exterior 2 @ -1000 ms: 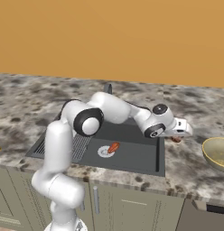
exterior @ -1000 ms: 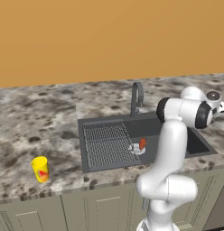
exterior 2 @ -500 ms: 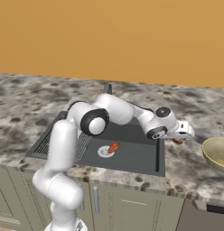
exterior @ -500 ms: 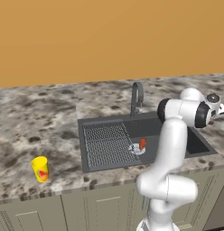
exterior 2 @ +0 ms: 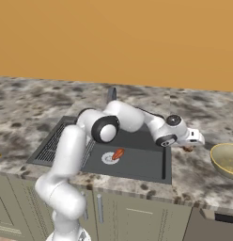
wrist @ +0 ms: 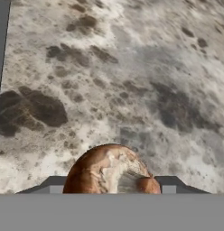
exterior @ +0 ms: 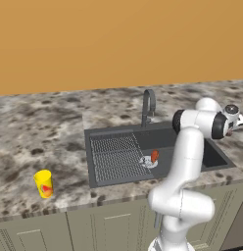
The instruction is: Remove the sweet potato and mushroom from the sink. Then move the bowl and cup from the counter to the sink for washing.
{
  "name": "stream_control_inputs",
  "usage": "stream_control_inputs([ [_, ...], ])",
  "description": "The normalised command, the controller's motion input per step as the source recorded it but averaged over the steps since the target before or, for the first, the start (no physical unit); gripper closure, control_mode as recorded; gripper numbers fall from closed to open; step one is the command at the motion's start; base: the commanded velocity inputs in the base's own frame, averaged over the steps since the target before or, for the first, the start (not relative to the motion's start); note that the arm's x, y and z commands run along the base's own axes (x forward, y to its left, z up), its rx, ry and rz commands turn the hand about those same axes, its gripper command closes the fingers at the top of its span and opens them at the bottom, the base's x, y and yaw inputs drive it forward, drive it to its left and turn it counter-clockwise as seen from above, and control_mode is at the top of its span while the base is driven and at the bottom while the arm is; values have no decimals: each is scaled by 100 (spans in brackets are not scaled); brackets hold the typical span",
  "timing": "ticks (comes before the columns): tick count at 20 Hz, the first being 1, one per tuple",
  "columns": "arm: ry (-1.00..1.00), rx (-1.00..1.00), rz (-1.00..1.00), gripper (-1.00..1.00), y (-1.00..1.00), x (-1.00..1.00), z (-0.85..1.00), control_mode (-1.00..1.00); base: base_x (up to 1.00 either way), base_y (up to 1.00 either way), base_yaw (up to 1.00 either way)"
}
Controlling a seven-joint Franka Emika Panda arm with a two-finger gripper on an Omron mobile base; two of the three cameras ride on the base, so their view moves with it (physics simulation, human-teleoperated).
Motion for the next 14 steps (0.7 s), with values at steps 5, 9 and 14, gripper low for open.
stream_control_inputs([
  [5,0,0,3,100,-10,18,-18,-100,0,0,0],
  [9,0,0,4,100,-10,18,-19,-100,0,0,0],
  [14,0,0,4,100,-9,18,-20,-100,0,0,0],
])
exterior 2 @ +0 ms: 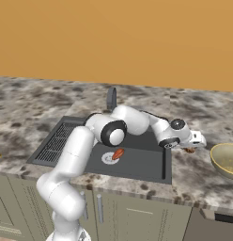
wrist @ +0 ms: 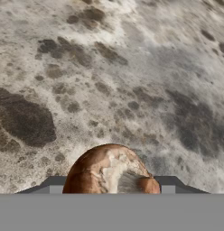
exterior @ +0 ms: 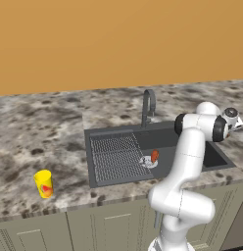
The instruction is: Remove the sweet potato and mushroom from the sink. Then move the bowl and cup from the counter to the sink for washing.
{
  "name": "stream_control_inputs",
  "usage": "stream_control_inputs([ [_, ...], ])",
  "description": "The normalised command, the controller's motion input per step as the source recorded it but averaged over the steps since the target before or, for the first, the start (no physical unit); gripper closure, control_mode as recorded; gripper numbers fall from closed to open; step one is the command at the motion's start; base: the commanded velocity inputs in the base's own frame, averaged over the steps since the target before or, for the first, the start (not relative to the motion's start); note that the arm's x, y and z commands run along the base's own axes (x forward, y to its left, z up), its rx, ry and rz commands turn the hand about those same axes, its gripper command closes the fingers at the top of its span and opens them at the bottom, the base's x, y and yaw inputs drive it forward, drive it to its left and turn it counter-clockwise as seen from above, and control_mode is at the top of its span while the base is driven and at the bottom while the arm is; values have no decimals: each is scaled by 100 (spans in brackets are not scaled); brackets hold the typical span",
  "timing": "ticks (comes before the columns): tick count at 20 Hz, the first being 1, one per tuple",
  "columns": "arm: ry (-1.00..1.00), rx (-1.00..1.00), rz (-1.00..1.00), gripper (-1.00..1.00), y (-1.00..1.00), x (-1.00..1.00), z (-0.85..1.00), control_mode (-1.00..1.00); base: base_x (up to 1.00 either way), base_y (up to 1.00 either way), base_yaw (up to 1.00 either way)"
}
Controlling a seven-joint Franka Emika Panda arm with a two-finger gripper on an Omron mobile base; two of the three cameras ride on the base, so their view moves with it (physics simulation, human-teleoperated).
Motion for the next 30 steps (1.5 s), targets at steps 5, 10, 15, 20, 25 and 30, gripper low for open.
stream_control_inputs([
  [5,0,0,4,100,-11,18,-21,-100,0,0,0],
  [10,0,0,3,100,-11,15,-22,-100,0,0,0],
  [15,2,0,0,-100,-2,-1,-29,-100,0,0,0],
  [20,7,0,0,-100,0,-5,-25,-100,0,0,0],
  [25,2,0,0,-100,0,-3,-15,-100,0,0,0],
  [30,0,0,0,-100,0,-13,2,-100,0,0,0],
])
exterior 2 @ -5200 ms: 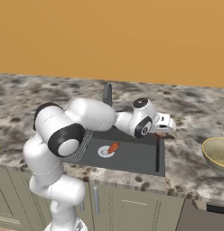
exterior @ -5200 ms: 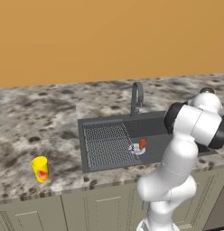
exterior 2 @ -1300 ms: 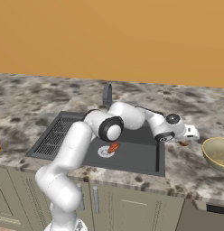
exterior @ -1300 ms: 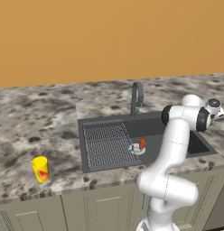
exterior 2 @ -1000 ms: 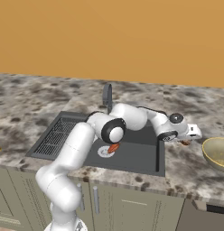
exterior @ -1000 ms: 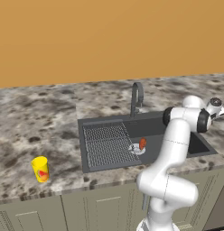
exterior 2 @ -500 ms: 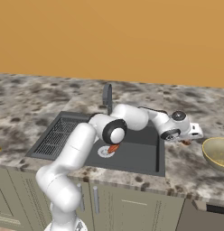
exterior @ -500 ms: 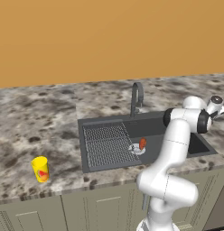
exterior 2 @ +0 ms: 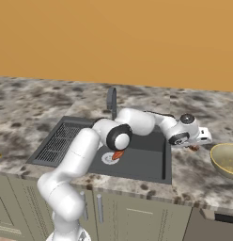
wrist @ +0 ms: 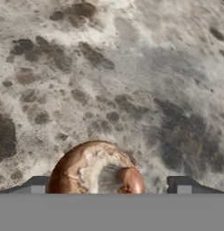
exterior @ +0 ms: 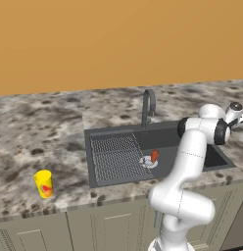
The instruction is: Remove the sweet potato and mushroom from the sink. Then move the bowl and cup from the counter to the sink for washing.
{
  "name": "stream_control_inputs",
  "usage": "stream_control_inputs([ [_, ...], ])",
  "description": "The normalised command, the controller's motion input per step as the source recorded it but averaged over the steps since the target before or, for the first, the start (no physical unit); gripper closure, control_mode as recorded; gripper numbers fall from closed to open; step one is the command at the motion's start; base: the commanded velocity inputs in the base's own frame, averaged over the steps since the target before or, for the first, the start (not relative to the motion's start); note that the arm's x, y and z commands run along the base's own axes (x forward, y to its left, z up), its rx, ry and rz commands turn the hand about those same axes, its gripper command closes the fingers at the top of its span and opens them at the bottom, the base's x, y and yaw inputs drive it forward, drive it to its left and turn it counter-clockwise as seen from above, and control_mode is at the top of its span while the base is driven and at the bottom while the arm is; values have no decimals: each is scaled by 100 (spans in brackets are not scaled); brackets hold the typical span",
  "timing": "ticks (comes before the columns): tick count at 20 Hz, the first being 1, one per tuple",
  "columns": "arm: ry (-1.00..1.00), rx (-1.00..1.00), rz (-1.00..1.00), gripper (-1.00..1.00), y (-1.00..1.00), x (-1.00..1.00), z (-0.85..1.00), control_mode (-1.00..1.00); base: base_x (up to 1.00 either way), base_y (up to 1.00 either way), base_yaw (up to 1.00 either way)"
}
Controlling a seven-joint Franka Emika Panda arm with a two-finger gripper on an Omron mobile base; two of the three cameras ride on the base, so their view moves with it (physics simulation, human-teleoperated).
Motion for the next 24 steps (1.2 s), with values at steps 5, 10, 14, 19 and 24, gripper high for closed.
stream_control_inputs([
  [5,4,3,0,-100,1,-16,21,-100,0,0,0],
  [10,0,0,0,-100,13,-17,27,-100,0,0,0],
  [14,0,0,0,-100,23,-19,24,-100,0,0,0],
  [19,0,0,0,-100,22,-23,18,-100,0,0,0],
  [24,0,0,0,-100,24,-26,15,-100,0,0,0],
])
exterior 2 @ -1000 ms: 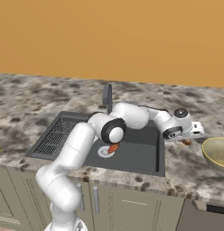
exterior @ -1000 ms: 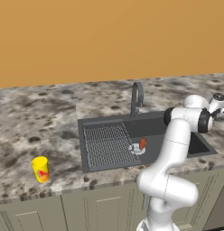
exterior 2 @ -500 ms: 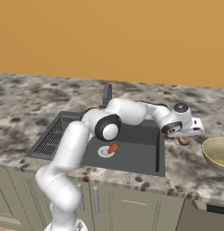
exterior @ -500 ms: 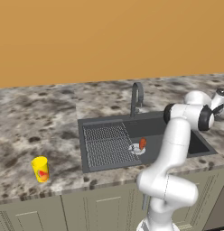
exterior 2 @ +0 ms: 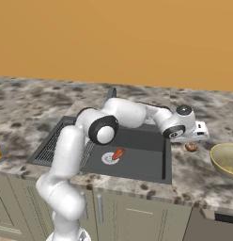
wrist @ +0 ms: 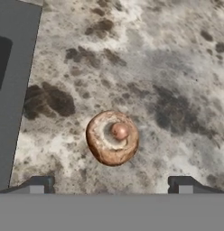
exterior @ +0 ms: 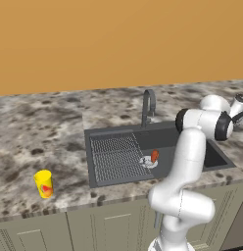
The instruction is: Remove the sweet potato and mushroom from the sink. Then move the bowl and cup from the counter to the sink for washing.
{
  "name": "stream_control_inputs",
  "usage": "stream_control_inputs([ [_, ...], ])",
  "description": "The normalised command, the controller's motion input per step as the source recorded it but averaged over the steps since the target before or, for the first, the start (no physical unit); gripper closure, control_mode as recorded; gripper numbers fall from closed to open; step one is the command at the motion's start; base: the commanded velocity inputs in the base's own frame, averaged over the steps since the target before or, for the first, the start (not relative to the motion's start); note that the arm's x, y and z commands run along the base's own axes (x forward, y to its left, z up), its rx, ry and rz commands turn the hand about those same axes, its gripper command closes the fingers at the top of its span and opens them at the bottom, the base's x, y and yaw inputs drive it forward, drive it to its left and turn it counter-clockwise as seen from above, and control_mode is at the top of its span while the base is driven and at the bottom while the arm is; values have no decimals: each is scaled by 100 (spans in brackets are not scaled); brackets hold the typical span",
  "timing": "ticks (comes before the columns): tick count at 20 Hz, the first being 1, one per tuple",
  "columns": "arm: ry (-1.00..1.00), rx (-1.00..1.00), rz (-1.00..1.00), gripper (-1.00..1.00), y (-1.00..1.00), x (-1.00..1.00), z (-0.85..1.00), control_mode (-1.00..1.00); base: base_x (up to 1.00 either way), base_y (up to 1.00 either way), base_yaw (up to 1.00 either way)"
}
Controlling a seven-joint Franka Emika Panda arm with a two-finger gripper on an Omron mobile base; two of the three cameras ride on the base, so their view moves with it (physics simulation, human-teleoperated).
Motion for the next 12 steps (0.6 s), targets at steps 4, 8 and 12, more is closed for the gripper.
stream_control_inputs([
  [4,0,0,-2,-100,26,-29,14,-100,0,0,0],
  [8,0,0,-4,-100,34,-28,8,-100,0,0,0],
  [12,0,0,-5,-100,37,-28,5,-100,0,0,0],
])
